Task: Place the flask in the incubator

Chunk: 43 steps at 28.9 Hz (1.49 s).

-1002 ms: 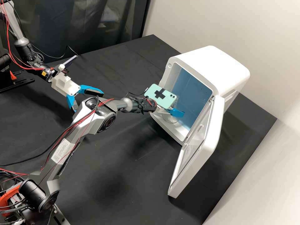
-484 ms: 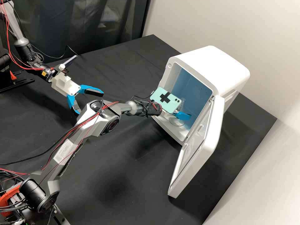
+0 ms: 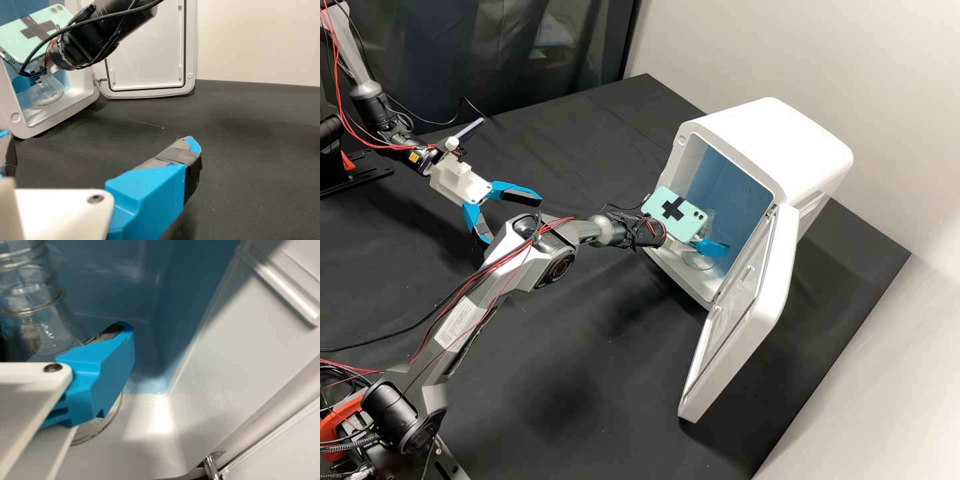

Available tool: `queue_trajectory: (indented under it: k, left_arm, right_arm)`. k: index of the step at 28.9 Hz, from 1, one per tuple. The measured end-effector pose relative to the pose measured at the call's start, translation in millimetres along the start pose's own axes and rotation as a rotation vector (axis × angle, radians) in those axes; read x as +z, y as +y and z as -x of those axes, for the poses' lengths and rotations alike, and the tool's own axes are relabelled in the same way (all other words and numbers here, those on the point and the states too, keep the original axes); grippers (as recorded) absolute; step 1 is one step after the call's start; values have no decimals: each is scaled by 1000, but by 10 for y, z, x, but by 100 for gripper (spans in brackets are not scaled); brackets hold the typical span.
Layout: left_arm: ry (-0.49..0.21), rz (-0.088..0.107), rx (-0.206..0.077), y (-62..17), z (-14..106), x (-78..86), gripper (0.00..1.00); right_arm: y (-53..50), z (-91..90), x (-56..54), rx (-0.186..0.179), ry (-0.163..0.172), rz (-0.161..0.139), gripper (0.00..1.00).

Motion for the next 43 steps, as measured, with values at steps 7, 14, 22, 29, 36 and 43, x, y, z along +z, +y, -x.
queue_trajectory:
  k: [7,14,22,29,36,43]
  left_arm:
    - [2,0,0,1,0,-5,100]
    - [10,2,2,7,-15,-28,100]
    - [19,4,-2,-4,-19,-52,100]
    - [30,7,0,3,-47,-88,100]
    - [32,7,1,4,-47,-93,100]
    - [37,8,2,7,-45,-106,100]
  right_arm:
    - [-4,0,5,-4,-6,34,0]
    - [35,4,-13,-2,-29,93,0]
    - [25,-3,-2,7,-44,140,0]
    - [-2,-4,-5,8,-51,173,100]
    - [-13,-7,13,1,-68,158,100]
    - [-15,-6,32,-1,-88,127,100]
